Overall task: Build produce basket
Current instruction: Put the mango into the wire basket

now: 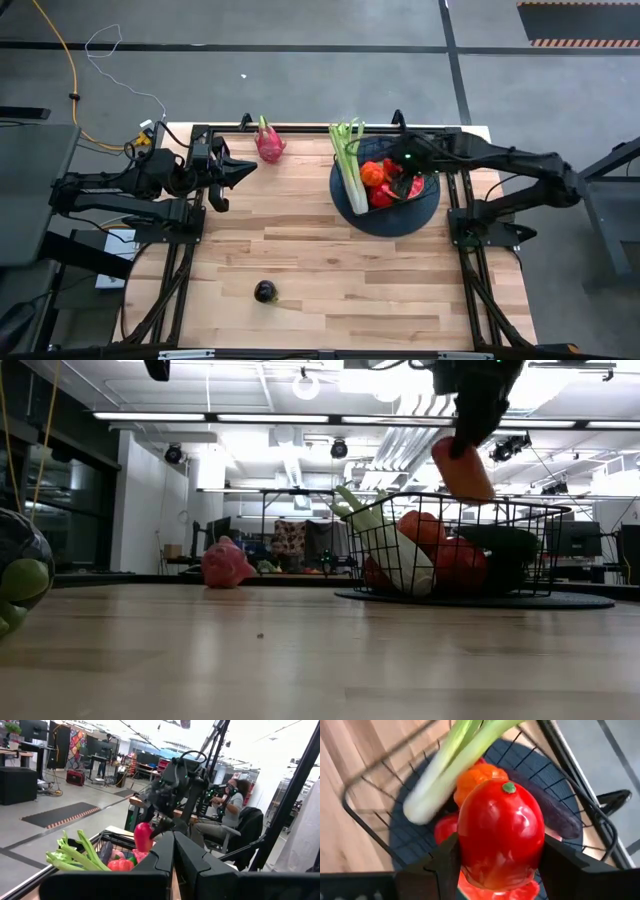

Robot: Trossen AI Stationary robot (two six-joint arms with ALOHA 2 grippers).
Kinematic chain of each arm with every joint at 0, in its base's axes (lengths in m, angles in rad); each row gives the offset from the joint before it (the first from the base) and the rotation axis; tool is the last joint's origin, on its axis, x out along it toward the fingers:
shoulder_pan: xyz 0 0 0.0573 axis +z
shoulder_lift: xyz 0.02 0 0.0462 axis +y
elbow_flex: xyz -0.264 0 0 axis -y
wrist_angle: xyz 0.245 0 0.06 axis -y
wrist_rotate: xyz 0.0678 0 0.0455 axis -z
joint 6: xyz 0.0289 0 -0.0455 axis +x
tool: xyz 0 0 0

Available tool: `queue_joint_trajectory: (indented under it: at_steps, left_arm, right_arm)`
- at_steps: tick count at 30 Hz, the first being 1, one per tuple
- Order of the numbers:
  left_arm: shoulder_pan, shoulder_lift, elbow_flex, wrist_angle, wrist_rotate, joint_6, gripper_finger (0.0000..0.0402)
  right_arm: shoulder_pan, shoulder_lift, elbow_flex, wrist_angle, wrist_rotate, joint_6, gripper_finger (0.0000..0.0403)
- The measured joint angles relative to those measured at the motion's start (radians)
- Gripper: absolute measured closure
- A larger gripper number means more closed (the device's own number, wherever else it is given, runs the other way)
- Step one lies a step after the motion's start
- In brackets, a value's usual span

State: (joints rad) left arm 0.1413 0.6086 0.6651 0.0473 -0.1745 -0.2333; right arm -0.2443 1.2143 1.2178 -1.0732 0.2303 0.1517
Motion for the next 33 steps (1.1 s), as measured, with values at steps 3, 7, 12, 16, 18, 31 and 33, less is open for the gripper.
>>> queue_joint_trajectory:
  at_steps: [3,7,12,16,18,31,33]
  left_arm:
    - [0.000,0.000,0.000,-0.008,0.000,0.000,0.0401]
    - [0.000,0.000,0.000,-0.024,0.000,0.000,0.0401]
    - [0.000,0.000,0.000,-0.033,0.000,0.000,0.0401]
    - [0.000,0.000,0.000,-0.032,0.000,0.000,0.0401]
    - [0.000,0.000,0.000,-0.032,0.000,0.000,0.0401]
    - [0.000,0.000,0.000,-0.031,0.000,0.000,0.0401]
    - [0.000,0.000,0.000,-0.031,0.000,0.000,0.0401]
  right_arm:
    - [0.000,0.040,-0.002,-0.001,0.001,-0.071,0.0198]
    - [0.000,0.082,-0.003,-0.020,0.005,-0.097,0.0198]
    - [0.000,0.110,-0.004,-0.062,0.014,-0.220,0.0198]
    - [-0.012,0.129,-0.004,-0.064,0.014,-0.261,0.0198]
    - [-0.024,0.140,-0.004,-0.069,0.014,-0.266,0.0198]
    - [-0.084,0.175,-0.006,-0.087,0.009,-0.303,0.0137]
    - [-0.083,0.174,-0.006,-0.086,0.010,-0.310,0.0127]
